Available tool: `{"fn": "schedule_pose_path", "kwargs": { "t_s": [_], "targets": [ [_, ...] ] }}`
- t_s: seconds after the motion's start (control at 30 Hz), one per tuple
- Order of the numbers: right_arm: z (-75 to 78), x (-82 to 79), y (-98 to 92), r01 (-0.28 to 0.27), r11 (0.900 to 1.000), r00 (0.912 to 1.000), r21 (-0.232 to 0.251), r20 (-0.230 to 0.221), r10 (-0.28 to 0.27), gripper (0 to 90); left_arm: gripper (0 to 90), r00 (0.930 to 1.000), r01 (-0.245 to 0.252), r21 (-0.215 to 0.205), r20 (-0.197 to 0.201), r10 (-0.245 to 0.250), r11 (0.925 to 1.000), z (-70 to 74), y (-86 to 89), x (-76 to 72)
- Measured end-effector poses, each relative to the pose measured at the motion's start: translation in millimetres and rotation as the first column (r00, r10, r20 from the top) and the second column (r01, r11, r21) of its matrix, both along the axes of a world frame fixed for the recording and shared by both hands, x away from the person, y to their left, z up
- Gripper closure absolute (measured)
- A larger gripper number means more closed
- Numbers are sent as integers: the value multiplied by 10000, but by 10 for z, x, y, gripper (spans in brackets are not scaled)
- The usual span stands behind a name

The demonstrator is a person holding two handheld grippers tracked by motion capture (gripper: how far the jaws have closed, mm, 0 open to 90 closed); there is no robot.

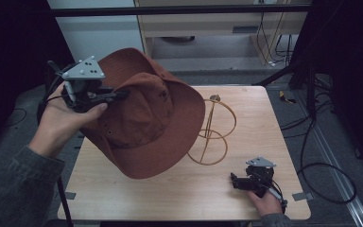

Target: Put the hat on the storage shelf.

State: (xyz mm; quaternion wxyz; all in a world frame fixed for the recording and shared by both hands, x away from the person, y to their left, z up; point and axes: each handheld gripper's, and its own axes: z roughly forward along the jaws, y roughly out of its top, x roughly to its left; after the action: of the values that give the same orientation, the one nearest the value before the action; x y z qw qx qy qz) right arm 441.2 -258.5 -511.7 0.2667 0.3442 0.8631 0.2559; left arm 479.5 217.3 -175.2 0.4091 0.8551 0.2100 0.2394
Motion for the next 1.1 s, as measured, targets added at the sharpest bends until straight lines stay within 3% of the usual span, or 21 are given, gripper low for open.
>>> {"fn": "schedule_pose_path", "kwargs": {
  "t_s": [0.37,1.1],
  "targets": [
    [-2,1,1,-10,10000,10000,12,3,10,4,887,9993,369,331,77,-371,9988,85,-377,86],
    [1,0,-1,-28,10000,10000,4,-12,28,4,886,9934,1133,684,104,-1143,9912,90,-1247,296]
  ]
}}
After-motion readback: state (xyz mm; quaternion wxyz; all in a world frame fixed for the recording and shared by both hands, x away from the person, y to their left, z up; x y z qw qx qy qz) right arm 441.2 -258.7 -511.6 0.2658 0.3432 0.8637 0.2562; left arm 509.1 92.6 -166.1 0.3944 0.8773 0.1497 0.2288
